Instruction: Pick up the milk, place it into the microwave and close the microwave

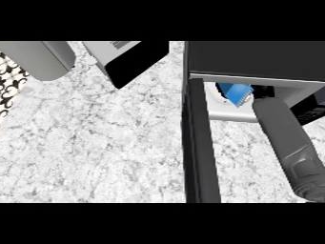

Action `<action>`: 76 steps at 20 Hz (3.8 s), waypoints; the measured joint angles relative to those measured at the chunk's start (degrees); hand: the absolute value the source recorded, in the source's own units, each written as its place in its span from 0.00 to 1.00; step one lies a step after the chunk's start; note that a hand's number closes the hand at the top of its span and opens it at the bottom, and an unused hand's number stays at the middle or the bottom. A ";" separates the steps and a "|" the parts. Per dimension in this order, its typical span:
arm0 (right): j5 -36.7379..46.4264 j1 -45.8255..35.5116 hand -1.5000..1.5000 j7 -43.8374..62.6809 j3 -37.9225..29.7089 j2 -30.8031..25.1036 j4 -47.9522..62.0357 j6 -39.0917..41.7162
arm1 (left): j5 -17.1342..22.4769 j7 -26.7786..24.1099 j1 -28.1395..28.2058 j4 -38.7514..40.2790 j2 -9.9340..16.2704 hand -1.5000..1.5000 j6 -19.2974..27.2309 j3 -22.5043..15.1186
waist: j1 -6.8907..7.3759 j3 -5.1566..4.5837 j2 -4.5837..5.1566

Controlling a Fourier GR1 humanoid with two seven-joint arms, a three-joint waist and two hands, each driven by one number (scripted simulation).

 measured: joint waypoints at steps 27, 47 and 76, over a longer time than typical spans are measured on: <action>-2.89 -3.62 0.00 -11.87 -5.55 -0.86 12.74 5.76 | -7.68 7.05 -9.94 0.68 -1.20 0.00 1.93 -6.24 | -0.42 0.05 0.14; -7.67 9.92 0.00 -20.56 -4.29 3.05 5.12 23.94 | -21.29 19.99 -19.48 -2.46 -5.38 0.00 8.18 -17.46 | -5.21 -0.42 -2.40; -21.83 59.24 0.00 -13.84 -0.45 -3.34 -47.45 40.26 | -35.81 54.53 -65.96 28.20 -22.57 1.00 2.77 -28.56 | -7.57 -0.32 -1.62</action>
